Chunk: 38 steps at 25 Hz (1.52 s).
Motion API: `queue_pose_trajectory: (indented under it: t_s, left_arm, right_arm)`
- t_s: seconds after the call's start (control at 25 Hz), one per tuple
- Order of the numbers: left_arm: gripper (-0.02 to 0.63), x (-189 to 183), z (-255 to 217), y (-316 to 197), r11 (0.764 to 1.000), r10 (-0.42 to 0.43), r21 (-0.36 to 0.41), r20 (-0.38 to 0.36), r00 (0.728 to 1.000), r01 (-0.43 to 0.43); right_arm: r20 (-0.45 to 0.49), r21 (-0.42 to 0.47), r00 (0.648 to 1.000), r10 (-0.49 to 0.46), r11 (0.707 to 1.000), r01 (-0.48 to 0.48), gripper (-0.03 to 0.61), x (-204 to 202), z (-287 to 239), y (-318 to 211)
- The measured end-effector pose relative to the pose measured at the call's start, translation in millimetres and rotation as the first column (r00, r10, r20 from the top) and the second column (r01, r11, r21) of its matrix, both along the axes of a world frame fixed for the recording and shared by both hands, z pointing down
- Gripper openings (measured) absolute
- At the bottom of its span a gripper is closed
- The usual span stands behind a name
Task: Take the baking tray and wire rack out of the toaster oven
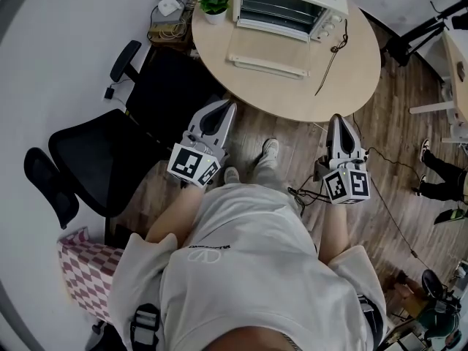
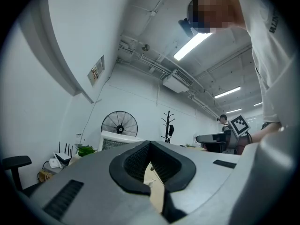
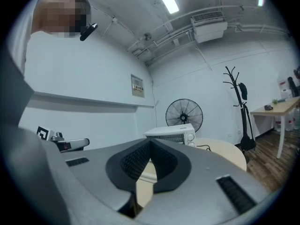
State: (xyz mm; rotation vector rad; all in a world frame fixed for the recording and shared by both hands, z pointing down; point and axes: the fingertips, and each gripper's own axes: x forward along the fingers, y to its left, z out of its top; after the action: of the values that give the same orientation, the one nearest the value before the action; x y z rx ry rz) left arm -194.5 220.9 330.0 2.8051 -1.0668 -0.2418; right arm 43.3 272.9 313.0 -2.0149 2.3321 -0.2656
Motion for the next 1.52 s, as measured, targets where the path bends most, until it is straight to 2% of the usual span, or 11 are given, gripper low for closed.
queue_pose_trajectory:
  t_s: [0.2, 0.44, 0.92, 1.2, 1.44, 1.52]
  left_arm:
    - [0.0, 21.9, 6.4, -28.3, 1.0, -0.018, -0.019, 0.012, 1.0, 0.018]
    - [0.0, 65.1, 8.3, -62.5, 0.999, -0.033, -0.037, 0.028, 0.999, 0.034]
    - [0.0, 142.3, 13.1, -134.5, 0.994, -0.101, -0.042, 0.056, 0.993, 0.103]
    - [0.0, 172.5, 17.1, -167.8, 0.986, -0.151, -0.072, 0.023, 0.988, 0.152]
    - [0.0, 191.8, 25.8, -189.3, 0.989, -0.115, -0.09, 0.027, 0.993, 0.117]
    - [0.002, 193.7, 33.6, -201.9, 0.986, -0.109, -0.124, 0.005, 0.994, 0.108]
  right_arm:
    - [0.012, -0.007, 0.999, -0.04, 0.999, 0.04, -0.005, 14.7, 7.4, -31.7]
    - [0.051, -0.02, 0.996, -0.07, 0.997, 0.071, -0.005, 50.2, 17.1, -76.4]
    - [0.095, -0.037, 0.973, -0.21, 0.976, 0.214, -0.005, 99.9, 34.4, -163.4]
    - [0.13, -0.047, 0.938, -0.323, 0.942, 0.331, -0.005, 104.0, 44.4, -202.7]
    - [0.215, -0.033, 0.899, -0.382, 0.917, 0.397, -0.005, 86.8, 51.0, -235.1]
    - [0.24, -0.036, 0.888, -0.393, 0.91, 0.413, -0.004, 79.4, 53.8, -249.9]
